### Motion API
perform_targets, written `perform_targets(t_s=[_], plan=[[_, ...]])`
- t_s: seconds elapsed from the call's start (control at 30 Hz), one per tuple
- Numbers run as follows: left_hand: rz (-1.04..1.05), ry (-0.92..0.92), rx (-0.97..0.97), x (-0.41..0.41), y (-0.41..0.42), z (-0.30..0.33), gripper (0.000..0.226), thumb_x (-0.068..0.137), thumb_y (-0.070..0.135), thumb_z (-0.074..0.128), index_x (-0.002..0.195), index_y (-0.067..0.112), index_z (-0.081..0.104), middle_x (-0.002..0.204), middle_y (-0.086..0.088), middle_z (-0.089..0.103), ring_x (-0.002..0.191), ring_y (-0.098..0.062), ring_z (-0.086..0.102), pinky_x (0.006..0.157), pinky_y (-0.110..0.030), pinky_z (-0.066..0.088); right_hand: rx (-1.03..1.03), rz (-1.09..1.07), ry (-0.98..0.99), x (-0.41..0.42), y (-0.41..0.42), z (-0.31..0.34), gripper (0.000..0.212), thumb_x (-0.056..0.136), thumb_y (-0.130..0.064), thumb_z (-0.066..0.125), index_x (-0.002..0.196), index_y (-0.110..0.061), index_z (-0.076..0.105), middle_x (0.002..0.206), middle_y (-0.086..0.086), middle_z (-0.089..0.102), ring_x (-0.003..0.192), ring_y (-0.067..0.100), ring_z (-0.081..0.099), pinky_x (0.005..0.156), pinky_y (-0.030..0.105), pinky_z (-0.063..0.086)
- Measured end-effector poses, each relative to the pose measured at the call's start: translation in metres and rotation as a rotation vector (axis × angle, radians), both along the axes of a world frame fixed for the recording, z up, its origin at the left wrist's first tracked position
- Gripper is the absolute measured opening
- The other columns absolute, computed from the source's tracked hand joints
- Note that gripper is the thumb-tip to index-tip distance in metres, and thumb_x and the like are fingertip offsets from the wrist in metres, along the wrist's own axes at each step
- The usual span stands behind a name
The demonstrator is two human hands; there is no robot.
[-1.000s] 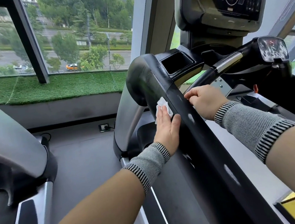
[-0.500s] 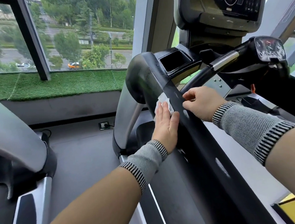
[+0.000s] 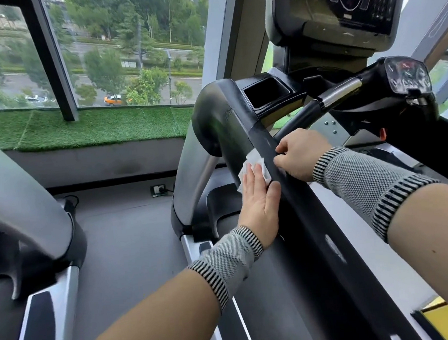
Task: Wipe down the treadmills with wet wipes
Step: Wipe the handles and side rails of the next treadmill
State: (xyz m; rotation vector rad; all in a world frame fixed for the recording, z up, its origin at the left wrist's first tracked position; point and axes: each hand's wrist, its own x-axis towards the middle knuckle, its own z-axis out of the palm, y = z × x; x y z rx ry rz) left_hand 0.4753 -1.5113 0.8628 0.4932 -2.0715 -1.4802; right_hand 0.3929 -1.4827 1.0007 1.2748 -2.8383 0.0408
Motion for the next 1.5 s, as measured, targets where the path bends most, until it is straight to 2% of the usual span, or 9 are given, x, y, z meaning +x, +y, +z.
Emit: perform_targets(t_s=[0.1,0.33,0.63,0.83,1.0,1.17,1.27,1.4,1.5], plan=[[-0.031,0.026,-0.029,0.011,0.007,-0.007,0.066,0.101,0.044,0.021,0.152,0.014,-0.007,0.156,0.006,-0.022,0.14,-0.002,-0.025,0.105,-0.006,-0.018,0.006,-0.025,-0.01,0.0,-0.003,0.002,0.028,0.09,-0.025,0.055,0.114,-0.016,0.067,0.115,0.003,0.066,0.11,0.023,0.058,0.094,0.028,0.044],[-0.004,-0.018,0.149,-0.03,-0.048,0.002,0.061,0.104,0.039,0.02,0.152,0.009,-0.004,0.16,-0.003,-0.013,0.145,-0.01,-0.018,0.115,-0.022,-0.013,0.009,-0.094,0.02,0.005,-0.008,0.001,0.028,0.092,-0.02,0.052,0.115,-0.018,0.067,0.12,0.003,0.065,0.114,0.025,0.056,0.096,0.028,0.042],[-0.094,0.079,0.271,0.001,-0.014,-0.039,0.076,0.092,0.047,0.021,0.15,0.011,-0.011,0.158,0.002,-0.019,0.144,-0.005,-0.018,0.119,-0.028,-0.007,0.025,-0.133,0.026,0.019,-0.007,-0.001,0.034,0.093,-0.016,0.047,0.123,-0.016,0.064,0.128,0.006,0.061,0.12,0.027,0.052,0.101,0.031,0.04],[-0.057,0.077,0.401,-0.023,-0.06,-0.02,0.059,0.105,0.035,0.022,0.152,0.01,-0.004,0.161,0.001,-0.009,0.146,-0.007,-0.009,0.118,-0.023,-0.005,0.046,-0.145,0.028,0.025,-0.008,0.001,0.035,0.095,-0.017,0.043,0.124,-0.015,0.063,0.128,0.007,0.06,0.119,0.027,0.053,0.102,0.032,0.042],[-0.095,0.119,0.37,-0.003,-0.02,-0.039,0.069,0.099,0.044,0.022,0.152,0.013,-0.008,0.159,0.005,-0.013,0.144,-0.002,-0.013,0.117,-0.021,-0.006,0.056,-0.143,0.018,0.027,-0.005,0.001,0.036,0.095,-0.015,0.042,0.125,-0.014,0.061,0.13,0.008,0.058,0.121,0.028,0.051,0.103,0.036,0.041],[-0.011,0.088,0.412,-0.022,-0.052,-0.027,0.095,0.08,0.066,0.026,0.154,0.012,0.0,0.162,0.001,0.002,0.146,-0.004,0.0,0.122,-0.032,0.002,0.063,-0.139,0.006,0.027,-0.004,0.003,0.036,0.096,-0.014,0.04,0.126,-0.013,0.061,0.13,0.008,0.057,0.121,0.028,0.049,0.102,0.036,0.042],[-0.021,0.108,0.396,-0.022,-0.053,-0.016,0.084,0.087,0.054,0.026,0.153,0.01,-0.005,0.16,0.003,-0.004,0.141,0.003,-0.003,0.116,-0.019,0.0,0.054,-0.134,-0.006,0.025,-0.002,0.002,0.038,0.096,-0.015,0.04,0.131,-0.016,0.057,0.134,0.006,0.054,0.124,0.027,0.048,0.102,0.034,0.039],[-0.066,0.077,0.309,0.0,-0.017,-0.027,0.069,0.098,0.042,0.023,0.151,0.011,-0.008,0.159,0.001,-0.014,0.144,-0.004,-0.014,0.118,-0.024,-0.006,0.033,-0.116,-0.014,0.021,0.0,-0.002,0.038,0.096,-0.015,0.042,0.13,-0.017,0.057,0.134,0.008,0.055,0.125,0.028,0.047,0.105,0.034,0.038],[-0.086,0.077,0.204,0.015,0.001,-0.029,0.075,0.092,0.049,0.021,0.152,0.013,-0.004,0.157,0.006,-0.014,0.144,-0.001,-0.016,0.118,-0.021,-0.007,0.004,-0.127,-0.051,0.017,0.001,-0.003,0.039,0.095,-0.013,0.042,0.131,-0.018,0.057,0.137,0.005,0.053,0.127,0.025,0.046,0.107,0.032,0.036]])
